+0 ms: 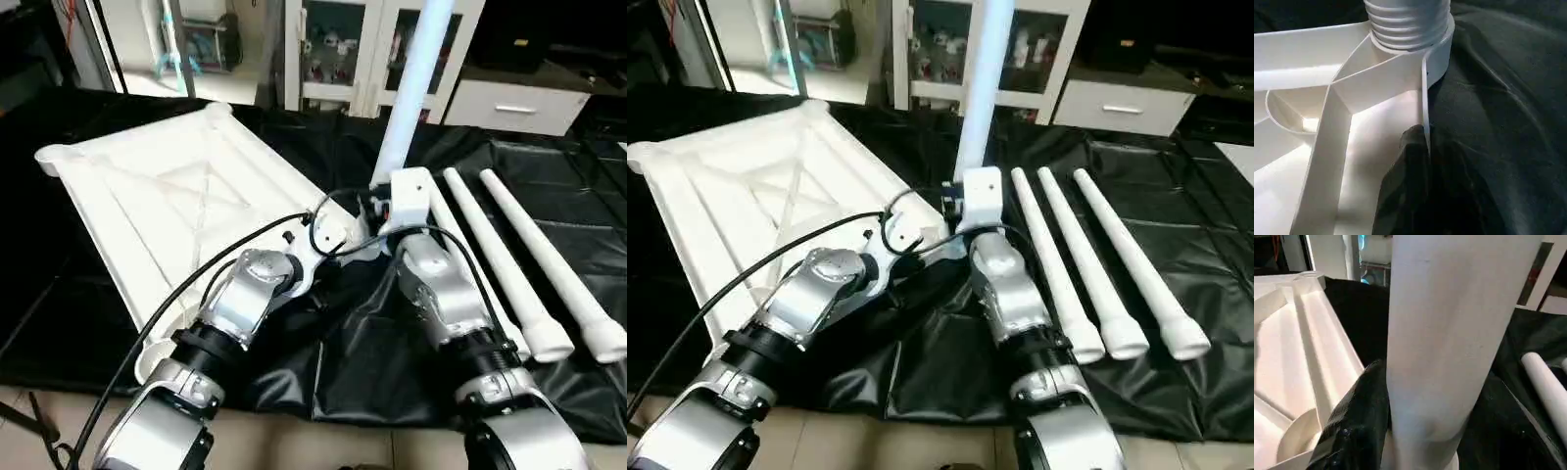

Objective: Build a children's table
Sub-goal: Insert table leg to table base

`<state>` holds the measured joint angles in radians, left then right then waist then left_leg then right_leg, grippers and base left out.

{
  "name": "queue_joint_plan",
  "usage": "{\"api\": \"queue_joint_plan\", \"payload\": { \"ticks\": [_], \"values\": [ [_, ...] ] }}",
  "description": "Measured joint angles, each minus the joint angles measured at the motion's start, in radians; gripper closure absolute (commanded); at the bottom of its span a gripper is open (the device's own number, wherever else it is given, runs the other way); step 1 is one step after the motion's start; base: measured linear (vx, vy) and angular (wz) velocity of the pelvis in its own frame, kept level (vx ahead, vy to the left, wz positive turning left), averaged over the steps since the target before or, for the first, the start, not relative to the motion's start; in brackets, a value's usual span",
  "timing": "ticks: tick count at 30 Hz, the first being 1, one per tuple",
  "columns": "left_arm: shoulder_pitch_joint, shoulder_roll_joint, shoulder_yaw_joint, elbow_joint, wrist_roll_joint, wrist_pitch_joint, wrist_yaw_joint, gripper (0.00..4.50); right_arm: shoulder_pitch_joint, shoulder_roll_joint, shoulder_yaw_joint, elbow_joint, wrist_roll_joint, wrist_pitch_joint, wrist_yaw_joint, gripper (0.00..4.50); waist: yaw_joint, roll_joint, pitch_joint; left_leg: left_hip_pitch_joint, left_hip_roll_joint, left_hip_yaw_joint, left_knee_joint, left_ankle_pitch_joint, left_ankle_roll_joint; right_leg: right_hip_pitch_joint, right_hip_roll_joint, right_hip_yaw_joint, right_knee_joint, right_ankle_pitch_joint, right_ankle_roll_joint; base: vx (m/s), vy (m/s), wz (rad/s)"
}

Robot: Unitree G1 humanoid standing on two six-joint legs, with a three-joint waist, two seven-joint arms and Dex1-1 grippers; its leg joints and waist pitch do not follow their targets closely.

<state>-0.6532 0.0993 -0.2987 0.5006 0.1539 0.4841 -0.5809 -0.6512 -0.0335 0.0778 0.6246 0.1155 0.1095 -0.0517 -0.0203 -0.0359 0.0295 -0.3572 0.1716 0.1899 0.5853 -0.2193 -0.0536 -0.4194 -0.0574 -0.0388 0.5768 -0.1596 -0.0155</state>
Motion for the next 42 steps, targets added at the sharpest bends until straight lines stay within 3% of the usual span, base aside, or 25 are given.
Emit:
{"api": "queue_joint_plan", "payload": {
  "ticks": [9,11,13,16,20,24,35,42],
  "values": [
    [0.007,0.02,0.0,-0.028,-0.003,0.019,0.005,4.5,-0.02,0.014,0.001,0.08,0.002,-0.101,0.014,2.66,0.0,-0.001,0.003,0.001,0.001,0.001,0.002,0.0,-0.001,0.0,0.0,0.0,0.001,0.0,-0.003,0.0,0.0,0.0],
    [0.01,0.024,-0.001,-0.035,-0.003,0.02,0.003,4.5,-0.019,0.014,0.001,0.081,0.006,-0.105,0.022,2.1,-0.001,-0.001,0.004,0.001,0.001,0.002,0.002,0.0,-0.001,0.0,0.0,0.0,0.001,0.0,-0.003,0.0,0.0,0.0],
    [0.013,0.03,-0.002,-0.044,-0.004,0.022,-0.005,4.5,-0.018,0.006,0.0,0.086,0.003,-0.112,0.04,1.93,0.0,-0.001,0.005,0.001,0.001,0.002,0.001,0.0,-0.001,0.0,0.0,-0.001,0.001,0.0,-0.003,0.0,0.0,0.0],
    [0.017,0.028,-0.019,-0.068,-0.023,0.026,-0.039,4.5,-0.01,-0.019,0.001,0.128,-0.006,-0.098,0.059,1.68,0.024,0.0,0.013,0.001,0.002,0.002,0.002,0.002,0.002,-0.003,0.0,-0.002,0.001,0.0,-0.003,0.0,0.0,0.0],
    [0.017,0.03,-0.022,-0.078,-0.031,0.022,-0.05,4.5,-0.006,-0.03,0.001,0.132,-0.009,-0.093,0.083,1.32,0.043,0.002,0.015,-0.005,0.002,0.004,0.003,0.003,0.005,-0.009,-0.001,-0.002,0.003,0.0,-0.003,0.0,0.0,0.0],
    [0.016,0.033,-0.024,-0.079,-0.033,0.017,-0.062,4.5,0.023,-0.053,0.001,0.084,-0.008,-0.087,0.121,0.96,0.053,0.002,0.016,-0.009,0.002,0.005,0.007,0.003,0.006,-0.016,-0.002,-0.001,0.009,0.0,-0.003,0.0,0.0,0.0],
    [0.016,0.078,-0.025,-0.068,-0.043,-0.021,-0.091,4.5,0.171,-0.128,-0.01,-0.18,0.052,0.001,0.283,0.04,0.051,0.002,0.022,-0.008,0.003,0.004,0.016,0.003,0.006,-0.017,-0.002,0.0,0.02,0.0,-0.005,0.0,0.0,0.0],
    [0.014,0.095,-0.025,-0.054,-0.044,-0.049,-0.106,4.5,0.274,-0.167,-0.039,-0.34,0.154,0.075,0.404,0.04,0.052,0.002,0.022,-0.008,0.004,0.004,0.017,0.004,0.005,-0.016,-0.001,0.0,0.02,0.001,-0.005,0.0,0.0,0.0]
  ]
}}
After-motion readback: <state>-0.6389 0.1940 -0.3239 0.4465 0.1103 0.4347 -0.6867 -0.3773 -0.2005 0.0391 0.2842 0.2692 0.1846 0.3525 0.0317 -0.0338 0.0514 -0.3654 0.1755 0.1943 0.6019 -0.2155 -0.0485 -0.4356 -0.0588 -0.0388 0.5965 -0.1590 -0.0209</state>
